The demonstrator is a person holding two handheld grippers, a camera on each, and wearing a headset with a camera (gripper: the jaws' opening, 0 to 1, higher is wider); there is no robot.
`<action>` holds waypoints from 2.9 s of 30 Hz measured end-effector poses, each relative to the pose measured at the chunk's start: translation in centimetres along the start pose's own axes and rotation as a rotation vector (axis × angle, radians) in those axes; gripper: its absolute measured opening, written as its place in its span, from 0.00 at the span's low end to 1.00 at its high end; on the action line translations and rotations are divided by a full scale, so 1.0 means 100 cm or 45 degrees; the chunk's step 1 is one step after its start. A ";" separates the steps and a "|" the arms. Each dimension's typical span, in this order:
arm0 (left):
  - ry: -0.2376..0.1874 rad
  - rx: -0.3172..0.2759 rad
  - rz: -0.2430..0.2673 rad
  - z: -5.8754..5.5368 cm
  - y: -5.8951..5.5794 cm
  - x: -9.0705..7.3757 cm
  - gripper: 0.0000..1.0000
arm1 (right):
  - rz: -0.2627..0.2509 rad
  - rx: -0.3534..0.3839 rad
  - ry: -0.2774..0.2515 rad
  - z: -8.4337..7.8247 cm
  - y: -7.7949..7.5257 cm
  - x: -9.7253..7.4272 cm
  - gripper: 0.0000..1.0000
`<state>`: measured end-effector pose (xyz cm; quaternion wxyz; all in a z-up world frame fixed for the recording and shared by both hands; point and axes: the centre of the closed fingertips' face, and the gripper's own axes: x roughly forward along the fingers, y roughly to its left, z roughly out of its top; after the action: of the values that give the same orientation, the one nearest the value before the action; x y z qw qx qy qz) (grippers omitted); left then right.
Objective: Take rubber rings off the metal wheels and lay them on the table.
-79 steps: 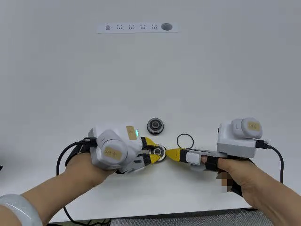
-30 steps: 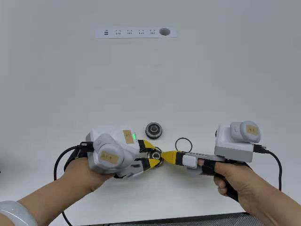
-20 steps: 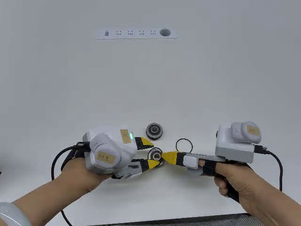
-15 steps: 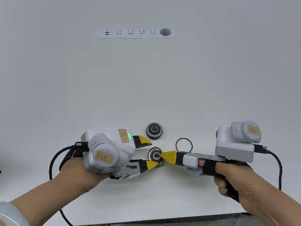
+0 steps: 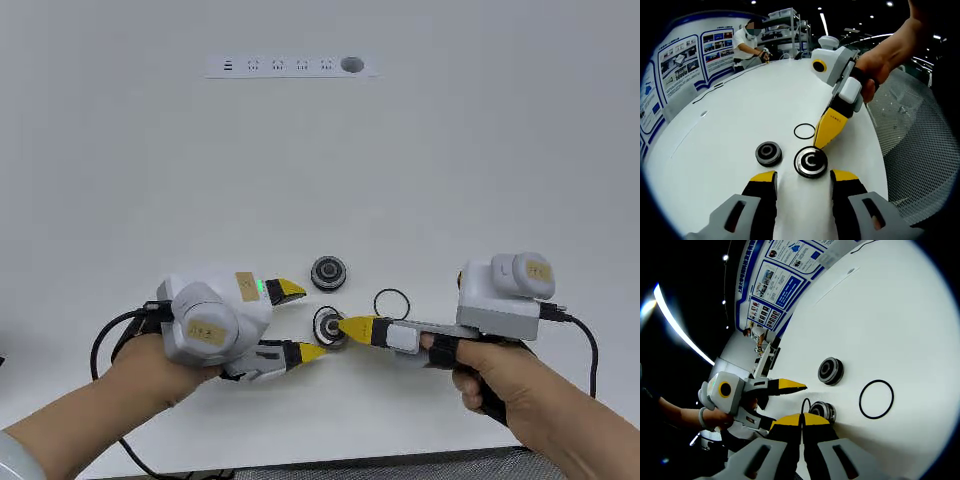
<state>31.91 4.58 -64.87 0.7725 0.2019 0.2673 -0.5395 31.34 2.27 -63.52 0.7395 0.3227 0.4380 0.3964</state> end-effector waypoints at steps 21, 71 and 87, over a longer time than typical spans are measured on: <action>-0.004 -0.057 0.058 -0.014 0.011 -0.009 0.54 | 0.012 0.039 -0.119 0.022 0.001 -0.019 0.02; 0.007 -0.085 0.079 -0.013 0.016 -0.012 0.51 | -0.428 -0.264 -0.018 0.020 -0.067 -0.060 0.17; -0.018 -0.129 0.136 -0.009 0.030 -0.015 0.49 | -0.401 -0.305 -0.050 0.029 -0.058 -0.052 0.21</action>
<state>34.13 7.17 -64.57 0.8114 0.1727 0.2776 -0.4845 34.15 -5.43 -65.10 0.8339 0.1674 0.4184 0.3187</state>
